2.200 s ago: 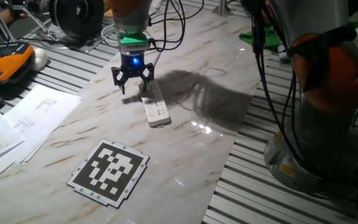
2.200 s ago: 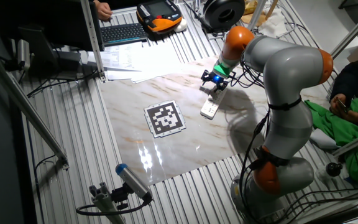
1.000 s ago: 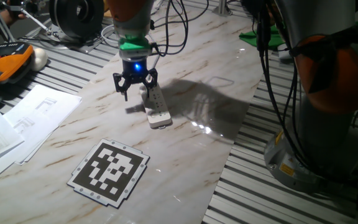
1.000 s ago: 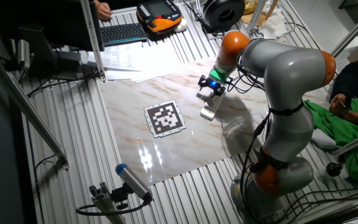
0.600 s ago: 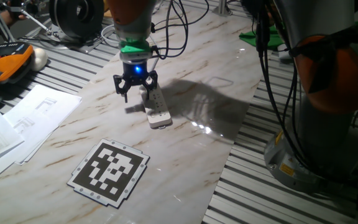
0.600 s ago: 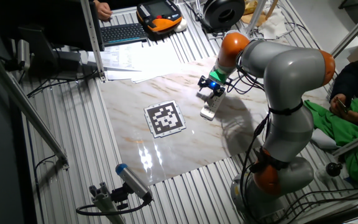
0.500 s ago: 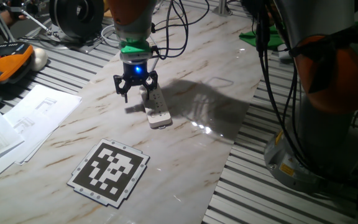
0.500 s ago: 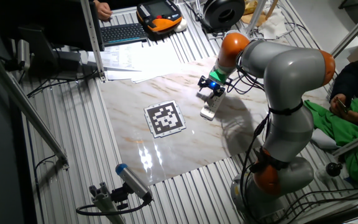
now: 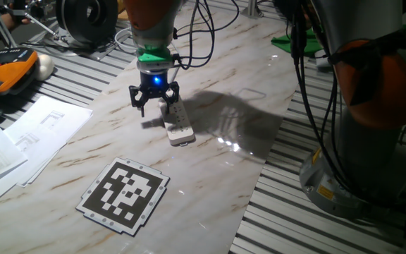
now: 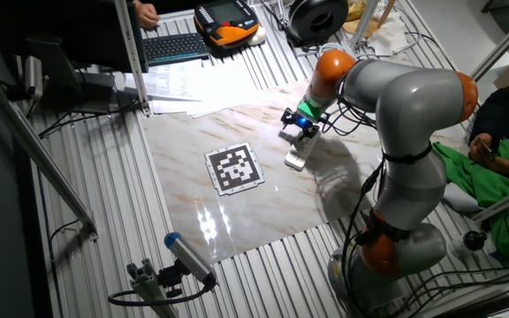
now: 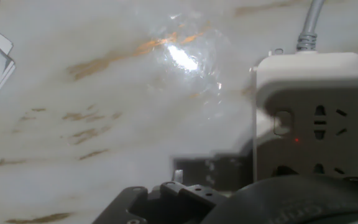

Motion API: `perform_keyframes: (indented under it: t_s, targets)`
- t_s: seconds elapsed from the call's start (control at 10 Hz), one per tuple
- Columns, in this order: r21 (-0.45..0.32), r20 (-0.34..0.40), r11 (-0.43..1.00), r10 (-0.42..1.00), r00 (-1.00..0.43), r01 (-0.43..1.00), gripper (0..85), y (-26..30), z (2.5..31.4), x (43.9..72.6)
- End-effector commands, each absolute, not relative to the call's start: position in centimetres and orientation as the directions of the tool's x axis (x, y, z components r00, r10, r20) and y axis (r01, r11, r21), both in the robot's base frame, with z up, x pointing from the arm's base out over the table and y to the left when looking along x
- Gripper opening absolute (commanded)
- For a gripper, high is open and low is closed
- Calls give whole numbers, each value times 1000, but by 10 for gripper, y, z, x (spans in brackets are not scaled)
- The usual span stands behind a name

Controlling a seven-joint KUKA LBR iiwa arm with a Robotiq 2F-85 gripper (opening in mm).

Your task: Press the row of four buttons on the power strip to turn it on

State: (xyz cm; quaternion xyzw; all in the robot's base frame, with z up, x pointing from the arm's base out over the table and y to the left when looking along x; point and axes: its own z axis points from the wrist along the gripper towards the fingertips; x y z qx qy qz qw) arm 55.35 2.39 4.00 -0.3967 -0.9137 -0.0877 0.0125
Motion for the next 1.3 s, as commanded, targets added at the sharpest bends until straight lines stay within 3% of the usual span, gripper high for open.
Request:
perform_keyframes:
  t_s: [0.0,0.5,1.2]
  targets:
    - [143,105,665,726,-680,733,680,24,44,553]
    - [109,118,651,742,-660,752,680,33,68,541]
    - [119,89,642,753,-652,757,680,46,56,527]
